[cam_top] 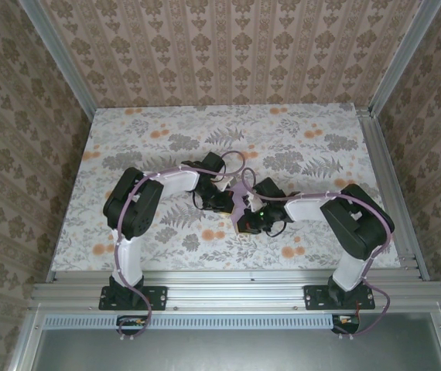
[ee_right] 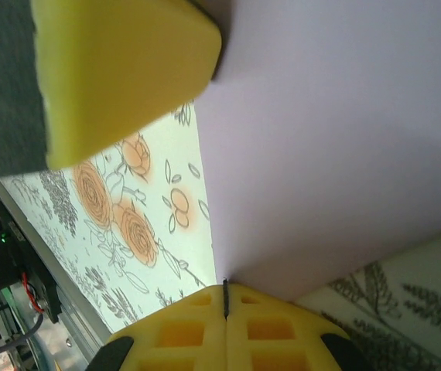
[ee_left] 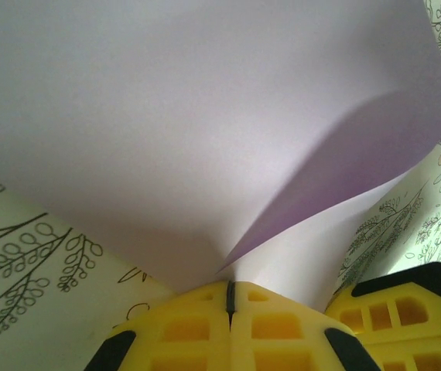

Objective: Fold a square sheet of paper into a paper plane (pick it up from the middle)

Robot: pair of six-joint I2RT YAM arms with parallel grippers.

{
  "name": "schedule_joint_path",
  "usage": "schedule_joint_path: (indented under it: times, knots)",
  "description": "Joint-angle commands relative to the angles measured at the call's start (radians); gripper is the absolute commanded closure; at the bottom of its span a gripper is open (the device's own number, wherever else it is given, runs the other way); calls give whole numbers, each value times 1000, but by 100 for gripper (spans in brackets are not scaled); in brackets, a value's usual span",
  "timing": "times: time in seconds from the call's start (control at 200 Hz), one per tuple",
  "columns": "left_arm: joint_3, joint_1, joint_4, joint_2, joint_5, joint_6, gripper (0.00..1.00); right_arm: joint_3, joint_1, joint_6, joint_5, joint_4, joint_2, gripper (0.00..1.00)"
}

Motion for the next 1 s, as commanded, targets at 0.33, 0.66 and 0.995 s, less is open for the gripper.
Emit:
schedule_joint_path:
  times: [0.33,0.66,0.995]
  knots:
    - [-57,9,-46,109,-194,39,97,-57,46,-12,39,-143,-53,96]
    - [-56,6,-43,97,-180,41,97,-46,-86,102,-10,-11,-197,95]
    - [-60,4,-42,86,-183,43,97,75,-159,110,33,42,-58,96]
